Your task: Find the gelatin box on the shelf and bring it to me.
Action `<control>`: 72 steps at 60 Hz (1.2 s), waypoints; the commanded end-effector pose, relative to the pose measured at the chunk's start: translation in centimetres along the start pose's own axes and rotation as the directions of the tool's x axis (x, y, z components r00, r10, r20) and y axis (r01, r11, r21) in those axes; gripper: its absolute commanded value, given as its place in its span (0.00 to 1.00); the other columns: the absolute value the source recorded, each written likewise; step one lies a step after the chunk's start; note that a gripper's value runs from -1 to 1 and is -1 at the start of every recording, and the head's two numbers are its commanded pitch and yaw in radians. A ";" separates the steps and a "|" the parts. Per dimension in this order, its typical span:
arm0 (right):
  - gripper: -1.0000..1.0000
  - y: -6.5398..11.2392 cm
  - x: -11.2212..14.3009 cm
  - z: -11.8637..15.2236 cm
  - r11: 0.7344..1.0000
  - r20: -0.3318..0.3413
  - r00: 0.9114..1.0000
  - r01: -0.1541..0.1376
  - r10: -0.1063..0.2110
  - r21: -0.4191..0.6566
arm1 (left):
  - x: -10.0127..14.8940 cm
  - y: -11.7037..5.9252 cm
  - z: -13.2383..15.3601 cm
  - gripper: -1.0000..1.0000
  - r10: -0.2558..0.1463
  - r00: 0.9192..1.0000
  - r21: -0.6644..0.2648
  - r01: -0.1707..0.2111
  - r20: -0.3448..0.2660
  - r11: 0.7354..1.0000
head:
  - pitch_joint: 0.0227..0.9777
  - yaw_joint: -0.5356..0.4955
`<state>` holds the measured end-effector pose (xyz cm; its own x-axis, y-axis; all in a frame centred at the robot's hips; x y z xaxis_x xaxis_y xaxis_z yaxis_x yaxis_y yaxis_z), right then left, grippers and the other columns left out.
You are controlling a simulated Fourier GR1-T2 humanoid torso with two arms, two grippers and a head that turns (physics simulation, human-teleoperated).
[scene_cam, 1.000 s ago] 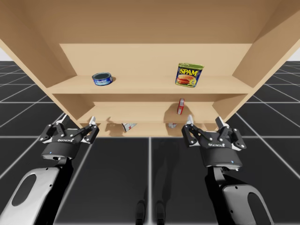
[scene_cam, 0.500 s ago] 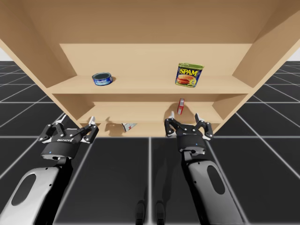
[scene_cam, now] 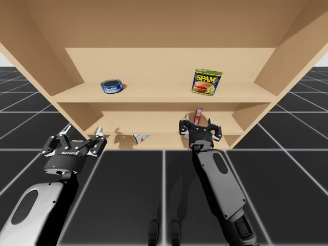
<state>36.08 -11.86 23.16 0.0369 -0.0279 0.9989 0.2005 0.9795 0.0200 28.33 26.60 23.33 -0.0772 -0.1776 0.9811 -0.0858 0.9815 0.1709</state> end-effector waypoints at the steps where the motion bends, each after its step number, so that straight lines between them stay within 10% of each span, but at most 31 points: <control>1: 0.00 0.3 -0.1 -1.6 1.000 -0.005 1.000 -0.005 0.005 -0.016 | 0.0 0.1 0.0 0.00 0.000 1.000 0.001 0.000 -0.001 1.000 | 0.54 0.29; 12: 0.00 0.4 -0.4 -1.9 0.999 -0.063 0.998 0.012 -0.010 0.030 | -0.1 0.1 0.0 0.00 0.000 1.000 0.001 0.000 -0.001 1.000 | 0.54 0.29; 14: 0.16 0.3 -0.5 -1.9 0.999 -0.067 0.998 0.010 -0.008 0.034 | -0.1 0.1 0.0 0.00 0.000 1.000 0.001 0.000 0.000 1.000 | 0.54 0.29; 18: 1.00 0.1 -0.7 -2.0 1.000 -0.071 0.997 0.016 -0.014 0.027 | -0.1 0.1 0.0 0.00 0.000 1.000 0.001 0.000 0.000 1.000 | 0.54 0.29; 39: 1.00 -3.1 -0.6 -1.2 1.000 -0.055 0.998 0.014 -0.014 -0.010 | -0.1 0.0 -0.1 0.00 -0.003 1.000 0.000 0.003 -0.001 1.000 | 0.53 0.29; 72: 1.00 -6.1 2.4 9.8 0.994 0.094 0.996 0.000 -0.010 0.106 | -0.1 0.0 -0.1 0.00 0.003 1.000 -0.005 -0.003 -0.002 1.000 | 0.53 0.30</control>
<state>28.07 -15.84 24.19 0.0020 -0.0229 0.9997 0.0720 0.9971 0.0227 28.42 26.60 23.22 -0.0761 -0.1761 0.9814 -0.0820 0.9821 0.1699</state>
